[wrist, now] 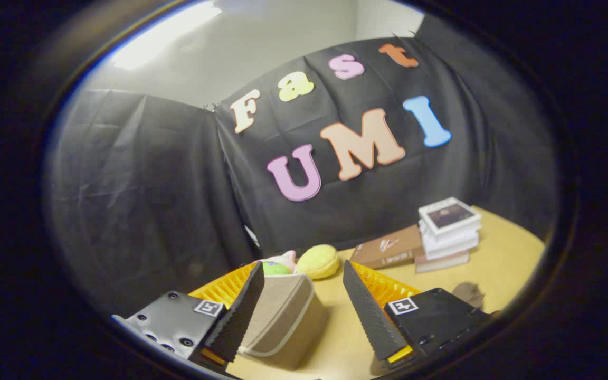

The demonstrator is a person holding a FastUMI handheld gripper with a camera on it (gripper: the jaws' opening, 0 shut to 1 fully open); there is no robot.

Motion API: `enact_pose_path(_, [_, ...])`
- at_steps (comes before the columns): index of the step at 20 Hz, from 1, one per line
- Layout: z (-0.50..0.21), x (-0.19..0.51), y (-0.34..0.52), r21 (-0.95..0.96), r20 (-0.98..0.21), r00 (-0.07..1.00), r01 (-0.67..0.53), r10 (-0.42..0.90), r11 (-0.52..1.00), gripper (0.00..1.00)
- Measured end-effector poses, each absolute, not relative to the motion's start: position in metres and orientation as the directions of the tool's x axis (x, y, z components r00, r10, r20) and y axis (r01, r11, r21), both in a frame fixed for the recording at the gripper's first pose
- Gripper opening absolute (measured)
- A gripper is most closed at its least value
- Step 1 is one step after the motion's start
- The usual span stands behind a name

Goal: Open the storage box then place both shoes into the box .Put the left shoe in first, then the right shoe, with the right side of both shoes facing outward in a uniform manner.

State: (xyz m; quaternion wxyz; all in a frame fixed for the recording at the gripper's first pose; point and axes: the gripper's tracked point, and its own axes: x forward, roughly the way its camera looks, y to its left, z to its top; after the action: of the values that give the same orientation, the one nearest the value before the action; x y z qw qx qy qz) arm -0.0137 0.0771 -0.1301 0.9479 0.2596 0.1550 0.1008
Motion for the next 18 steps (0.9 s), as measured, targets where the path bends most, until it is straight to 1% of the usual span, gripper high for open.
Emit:
enact_pose_path(4, [-0.169, -0.026, 0.1, 0.7, -0.31, 0.88, -0.044, 0.359, 0.712, 1.0])
enact_pose_path(9, [-0.208, -0.041, 0.123, 0.83, -0.36, 0.837, 0.086, 0.412, 0.551, 1.0])
enact_pose_path(14, [-0.23, -0.043, 0.137, 0.927, -0.335, 0.831, 0.207, 0.445, 0.311, 1.0])
enact_pose_path(18, [-0.244, -0.048, 0.147, 0.939, -0.337, 0.82, 0.261, 0.463, 0.222, 1.0])
